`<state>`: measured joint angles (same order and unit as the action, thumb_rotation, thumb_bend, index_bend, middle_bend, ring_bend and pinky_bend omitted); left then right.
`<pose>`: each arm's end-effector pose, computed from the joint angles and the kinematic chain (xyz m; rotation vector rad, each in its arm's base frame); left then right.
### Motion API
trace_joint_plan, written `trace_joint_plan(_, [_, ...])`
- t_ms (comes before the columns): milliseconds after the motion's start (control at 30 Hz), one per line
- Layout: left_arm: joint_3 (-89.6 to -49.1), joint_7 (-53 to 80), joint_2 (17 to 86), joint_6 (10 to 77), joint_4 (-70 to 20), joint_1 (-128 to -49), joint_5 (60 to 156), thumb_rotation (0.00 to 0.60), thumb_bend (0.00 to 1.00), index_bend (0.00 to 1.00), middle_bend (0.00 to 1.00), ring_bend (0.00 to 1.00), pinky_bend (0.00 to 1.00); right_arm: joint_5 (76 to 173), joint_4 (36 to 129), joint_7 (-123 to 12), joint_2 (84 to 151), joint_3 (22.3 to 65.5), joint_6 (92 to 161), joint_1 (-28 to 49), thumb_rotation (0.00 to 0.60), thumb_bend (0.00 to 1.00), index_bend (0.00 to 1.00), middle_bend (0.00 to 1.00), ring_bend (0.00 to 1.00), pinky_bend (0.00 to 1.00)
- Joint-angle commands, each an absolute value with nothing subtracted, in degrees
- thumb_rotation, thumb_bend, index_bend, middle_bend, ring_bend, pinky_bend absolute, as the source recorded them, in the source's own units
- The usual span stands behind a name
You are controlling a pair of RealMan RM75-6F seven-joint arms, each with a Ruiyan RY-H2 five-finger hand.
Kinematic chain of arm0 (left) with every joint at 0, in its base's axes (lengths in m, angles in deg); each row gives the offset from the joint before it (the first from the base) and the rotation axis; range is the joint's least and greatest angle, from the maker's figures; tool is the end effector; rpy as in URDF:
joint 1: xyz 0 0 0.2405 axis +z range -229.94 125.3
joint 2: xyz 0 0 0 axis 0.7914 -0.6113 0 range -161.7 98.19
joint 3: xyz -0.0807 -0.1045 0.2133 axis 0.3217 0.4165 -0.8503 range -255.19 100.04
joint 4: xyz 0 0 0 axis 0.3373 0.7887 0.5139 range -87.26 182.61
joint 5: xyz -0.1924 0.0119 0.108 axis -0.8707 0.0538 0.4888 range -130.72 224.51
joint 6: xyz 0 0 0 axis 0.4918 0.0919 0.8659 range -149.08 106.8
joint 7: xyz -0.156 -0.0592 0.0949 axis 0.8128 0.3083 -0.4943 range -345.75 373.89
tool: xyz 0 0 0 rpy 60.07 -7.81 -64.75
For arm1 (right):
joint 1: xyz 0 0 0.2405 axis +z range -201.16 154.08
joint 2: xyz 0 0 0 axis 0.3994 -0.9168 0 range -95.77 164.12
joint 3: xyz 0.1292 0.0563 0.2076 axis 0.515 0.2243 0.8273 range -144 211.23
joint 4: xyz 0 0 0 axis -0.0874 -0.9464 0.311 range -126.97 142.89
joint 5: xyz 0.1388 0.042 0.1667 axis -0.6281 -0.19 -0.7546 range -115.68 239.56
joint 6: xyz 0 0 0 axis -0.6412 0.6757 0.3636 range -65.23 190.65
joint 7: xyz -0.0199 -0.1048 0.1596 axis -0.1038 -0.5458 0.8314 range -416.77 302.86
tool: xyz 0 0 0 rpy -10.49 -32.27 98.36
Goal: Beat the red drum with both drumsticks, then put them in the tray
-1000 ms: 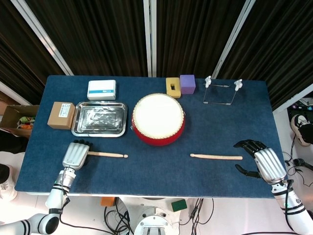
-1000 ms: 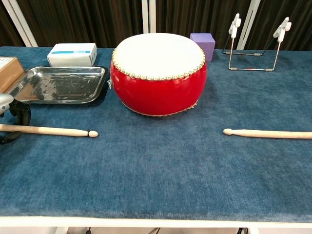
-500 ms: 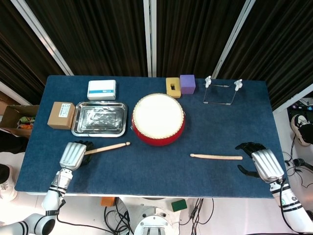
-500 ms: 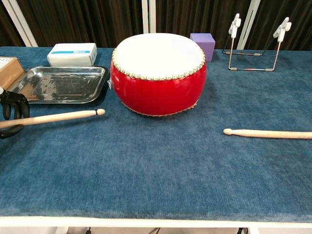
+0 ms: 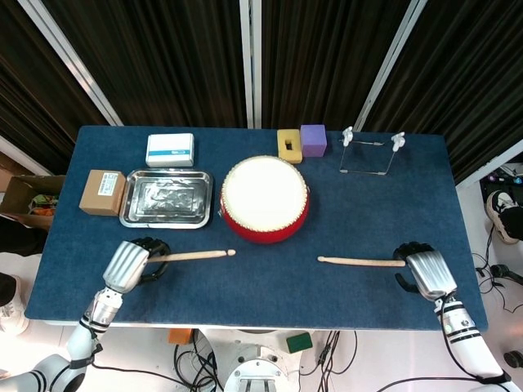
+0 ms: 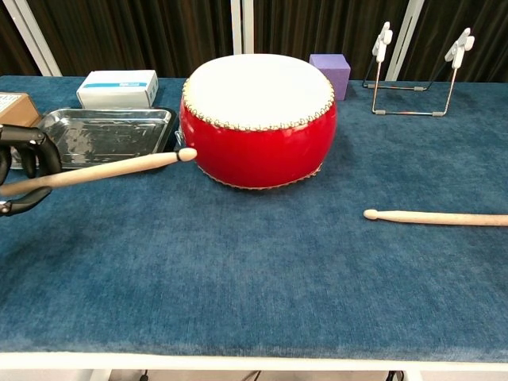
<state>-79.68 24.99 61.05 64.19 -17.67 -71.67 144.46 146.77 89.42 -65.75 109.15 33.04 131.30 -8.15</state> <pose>-0.2370 0.2753 -0.0076 -1.7143 -0.8832 -1.2928 -0.3140 -0.2680 0.0435 1.7284 -0.8942 0.6853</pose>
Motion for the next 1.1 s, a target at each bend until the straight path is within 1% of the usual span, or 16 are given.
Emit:
trace_joint_plan(33, [-79.9,25.2,60.8,64.9,-19.2,-72.5,145.9,0.600,0.54,0.68,0.64,0.53,0.66,145.7,86.3,-67.7,111.9,33.6,131.1,-8.1,0.600,0.33,0.47,0.38,0.26,0.38])
trace_joint_plan(367, [-79.7,24.0,60.2,64.3,-22.1,-73.9,147.0,0.600,0.54,0.68,0.63,0.53,0.66,144.7,80.2,-67.2,117.3,34.9,129.4,-6.5,0.600,0.35,0.48,0.40,0.26,0.38])
trace_joint_plan(533, [-79.9,23.7,59.7,63.8,-22.6,-73.7,146.4,0.600,0.54,0.68,0.63,0.52,0.65,145.9,79.3,-67.7,118.5,34.5,128.7,-5.5,0.600,0.38,0.48,0.45,0.26,0.38])
trace_joint_plan(867, [-80.3,23.2,58.9,63.2,-23.3,-73.2,145.9,0.600,0.54,0.68,0.62,0.52,0.65,148.0,77.8,-70.0,120.0,33.4,130.4,-5.5,0.600,0.39,0.48,0.47,0.26,0.36])
trace_joint_plan(1100, [-80.3,23.2,59.0,63.0,-23.3,-73.4,146.0,0.600,0.54,0.68,0.62,0.52,0.65,148.0,75.8,-69.9,121.4,33.2,131.0,-6.0,0.600,0.39,0.51,0.49,0.28,0.36])
